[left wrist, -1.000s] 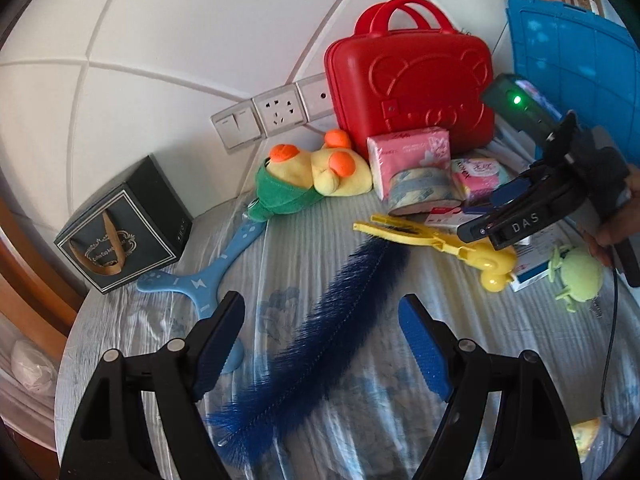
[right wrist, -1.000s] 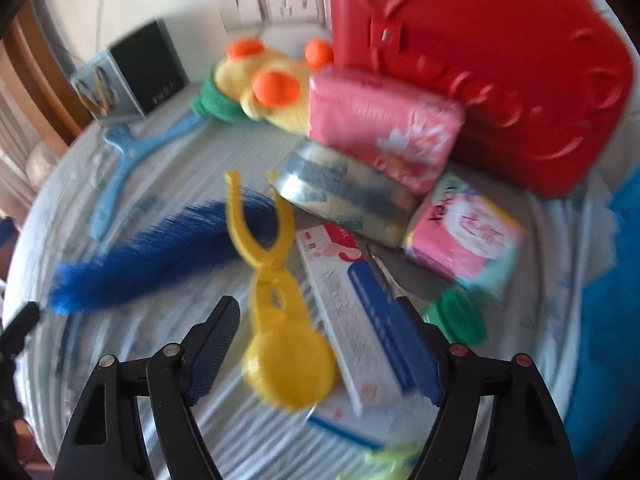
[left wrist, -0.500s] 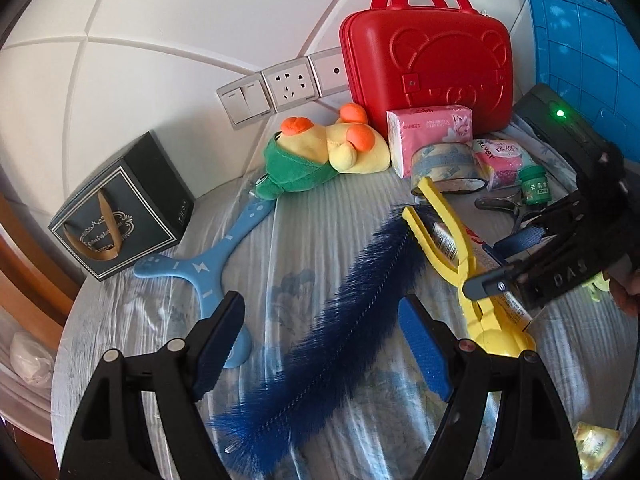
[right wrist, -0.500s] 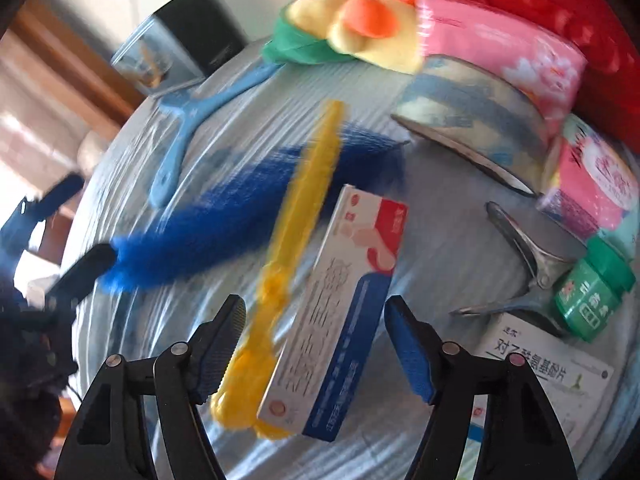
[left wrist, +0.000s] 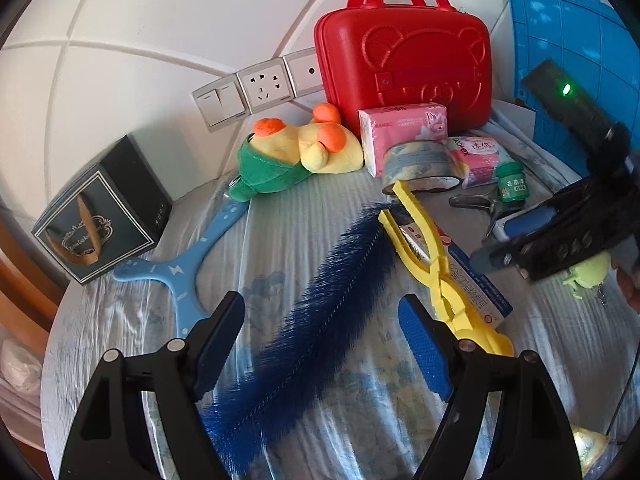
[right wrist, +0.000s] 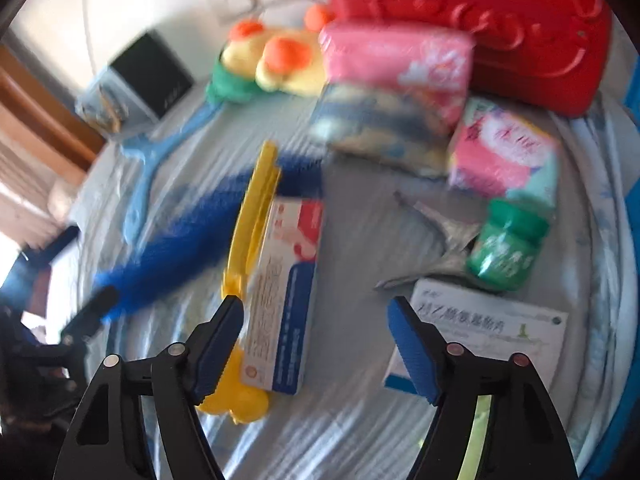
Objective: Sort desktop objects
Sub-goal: 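Grasp the yellow toy clip with the left tool while the right tool grasps the ointment tube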
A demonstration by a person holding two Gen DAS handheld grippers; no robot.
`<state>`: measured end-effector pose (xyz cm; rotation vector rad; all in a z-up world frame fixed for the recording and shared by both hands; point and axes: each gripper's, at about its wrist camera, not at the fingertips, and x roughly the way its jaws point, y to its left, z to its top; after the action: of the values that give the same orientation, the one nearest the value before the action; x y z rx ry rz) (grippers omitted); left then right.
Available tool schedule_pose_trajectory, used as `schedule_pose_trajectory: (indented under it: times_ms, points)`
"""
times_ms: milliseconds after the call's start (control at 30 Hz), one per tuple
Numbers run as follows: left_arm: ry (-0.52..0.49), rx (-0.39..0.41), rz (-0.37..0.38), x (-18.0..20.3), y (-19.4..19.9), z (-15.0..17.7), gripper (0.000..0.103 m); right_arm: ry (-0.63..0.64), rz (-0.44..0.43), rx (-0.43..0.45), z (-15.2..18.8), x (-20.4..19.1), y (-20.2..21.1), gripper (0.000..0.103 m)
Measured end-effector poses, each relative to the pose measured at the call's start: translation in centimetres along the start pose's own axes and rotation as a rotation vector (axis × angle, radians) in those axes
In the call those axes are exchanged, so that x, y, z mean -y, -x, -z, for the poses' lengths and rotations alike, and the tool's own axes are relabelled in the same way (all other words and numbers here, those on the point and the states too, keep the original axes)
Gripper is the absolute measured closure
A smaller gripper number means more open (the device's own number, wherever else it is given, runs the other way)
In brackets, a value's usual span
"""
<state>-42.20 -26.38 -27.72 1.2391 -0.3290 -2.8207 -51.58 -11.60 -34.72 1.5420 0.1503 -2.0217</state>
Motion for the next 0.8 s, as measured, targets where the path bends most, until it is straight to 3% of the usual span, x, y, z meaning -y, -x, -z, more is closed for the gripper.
schedule_pose_trajectory:
  times_ms: [167, 300, 400, 633, 800]
  points:
    - [0.021, -0.013, 0.004, -0.5, 0.1, 0.3, 0.024, 0.016, 0.009, -0.058, 0.1, -1.9, -2.8, 0.034]
    - [0.025, -0.024, -0.006, -0.8, -0.1, 0.4, 0.024, 0.087, 0.069, -0.050, 0.1, -3.8, -3.7, 0.037]
    - [0.019, -0.023, 0.010, -0.6, -0.3, 0.3, 0.024, 0.191, 0.192, -0.042, 0.7, -4.7, -4.0, 0.058]
    - [0.002, -0.041, 0.109, 2.4, -1.6, 0.0, 0.024, 0.065, 0.119, 0.058, 4.5, -1.1, 1.6, 0.063]
    - [0.017, -0.123, 0.173, 5.5, -5.1, 0.0, 0.024, 0.035, 0.120, 0.089, 6.5, -0.3, 4.0, 0.063]
